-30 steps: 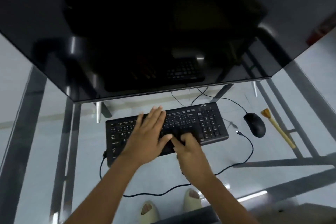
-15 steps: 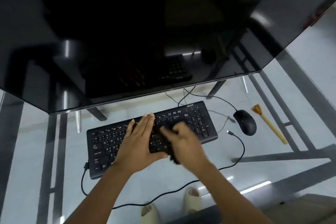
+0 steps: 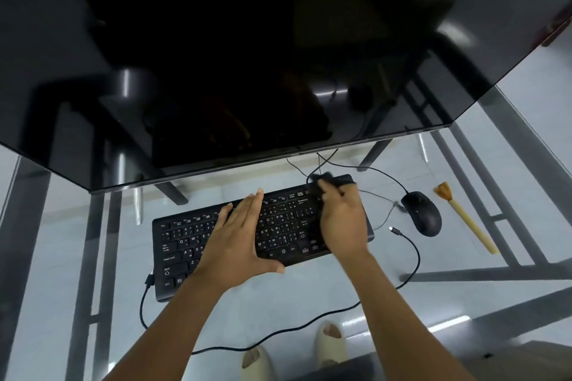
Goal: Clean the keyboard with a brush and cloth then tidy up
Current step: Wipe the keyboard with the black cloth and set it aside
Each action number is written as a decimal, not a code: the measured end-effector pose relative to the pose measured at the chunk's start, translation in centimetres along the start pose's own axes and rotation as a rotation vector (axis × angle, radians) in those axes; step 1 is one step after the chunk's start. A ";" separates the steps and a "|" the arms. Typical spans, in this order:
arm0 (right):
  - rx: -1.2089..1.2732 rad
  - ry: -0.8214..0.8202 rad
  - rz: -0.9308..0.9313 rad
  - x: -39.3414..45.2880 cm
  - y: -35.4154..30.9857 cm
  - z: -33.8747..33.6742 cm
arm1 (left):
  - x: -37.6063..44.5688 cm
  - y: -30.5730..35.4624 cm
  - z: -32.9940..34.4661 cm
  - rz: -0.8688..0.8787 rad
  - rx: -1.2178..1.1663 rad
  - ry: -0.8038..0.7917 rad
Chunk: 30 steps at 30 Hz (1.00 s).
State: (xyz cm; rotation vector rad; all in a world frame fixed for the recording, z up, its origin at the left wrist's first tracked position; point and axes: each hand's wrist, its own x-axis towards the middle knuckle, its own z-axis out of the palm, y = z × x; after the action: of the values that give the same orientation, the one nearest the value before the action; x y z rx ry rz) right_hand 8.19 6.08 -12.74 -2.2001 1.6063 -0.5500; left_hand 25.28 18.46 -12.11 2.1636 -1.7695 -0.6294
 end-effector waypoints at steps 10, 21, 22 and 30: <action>-0.137 -0.104 -0.176 0.6 -0.8 -0.6 | -0.2 0.4 -0.3 -0.016 -0.019 -0.014; -0.044 -0.213 -0.374 -1.5 0.6 -0.2 | -0.2 0.7 -0.6 -0.030 0.006 -0.046; -0.060 -0.158 -0.263 -0.6 2.2 -0.7 | -0.3 0.8 -0.7 -0.031 0.006 -0.043; -0.173 -0.230 -0.449 -6.3 2.0 -0.4 | -0.3 0.7 -0.7 -0.016 0.037 -0.048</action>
State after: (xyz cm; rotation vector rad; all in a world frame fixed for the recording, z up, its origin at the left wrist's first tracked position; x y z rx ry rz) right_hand 4.57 11.54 -14.00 -2.6600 1.0809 -0.2640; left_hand 24.93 18.56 -11.11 2.2066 -1.8040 -0.6626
